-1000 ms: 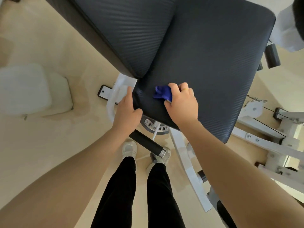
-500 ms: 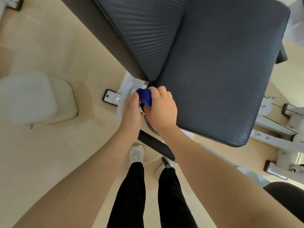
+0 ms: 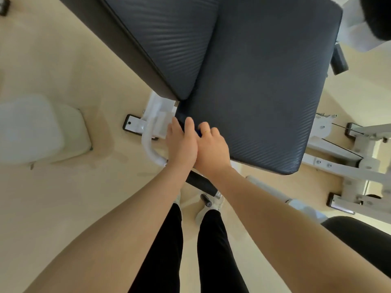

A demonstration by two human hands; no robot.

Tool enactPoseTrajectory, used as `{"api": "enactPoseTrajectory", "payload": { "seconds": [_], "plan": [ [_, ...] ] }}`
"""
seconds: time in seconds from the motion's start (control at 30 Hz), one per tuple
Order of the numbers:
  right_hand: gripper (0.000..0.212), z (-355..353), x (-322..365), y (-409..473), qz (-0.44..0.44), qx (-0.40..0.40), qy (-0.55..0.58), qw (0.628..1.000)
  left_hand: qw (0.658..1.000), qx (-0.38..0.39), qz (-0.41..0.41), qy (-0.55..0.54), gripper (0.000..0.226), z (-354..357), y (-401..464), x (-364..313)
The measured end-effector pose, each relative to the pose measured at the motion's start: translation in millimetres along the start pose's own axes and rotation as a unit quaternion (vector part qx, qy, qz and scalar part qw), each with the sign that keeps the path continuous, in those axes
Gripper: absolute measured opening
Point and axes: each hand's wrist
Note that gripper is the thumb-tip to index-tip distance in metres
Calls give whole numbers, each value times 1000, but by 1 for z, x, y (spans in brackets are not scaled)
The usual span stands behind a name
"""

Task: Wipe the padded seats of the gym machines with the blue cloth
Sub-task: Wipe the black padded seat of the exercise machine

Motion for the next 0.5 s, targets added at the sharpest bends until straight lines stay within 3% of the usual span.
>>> {"api": "enactPoseTrajectory", "payload": {
  "seconds": [0.07, 0.13, 0.27, 0.33, 0.5],
  "plan": [
    [50, -5, -11, -10, -88, 53, -6, 995, 1000, -13, 6, 6, 75, 1, -3, 2],
    [53, -14, -35, -11, -102, 30, -20, 994, 999, -31, 40, 6, 74, 0, -8, 3],
    [47, -24, -69, -6, 94, -32, -31, 995, 997, -34, 54, 50, 61, 13, -25, 14],
    [45, -25, -67, -14, 101, -33, -36, 994, 994, -49, 63, 73, 63, 21, -37, 15],
    [47, -39, -87, -36, -128, 39, 18, 991, 990, -89, 72, 80, 66, 37, -53, 17]
  ]
}}
Point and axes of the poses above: each hand's wrist, its own y-axis towards the middle knuckle, its own z-axis out of the palm, x = y × z, and after that the axes turned 15 degrees about -x, right-handed
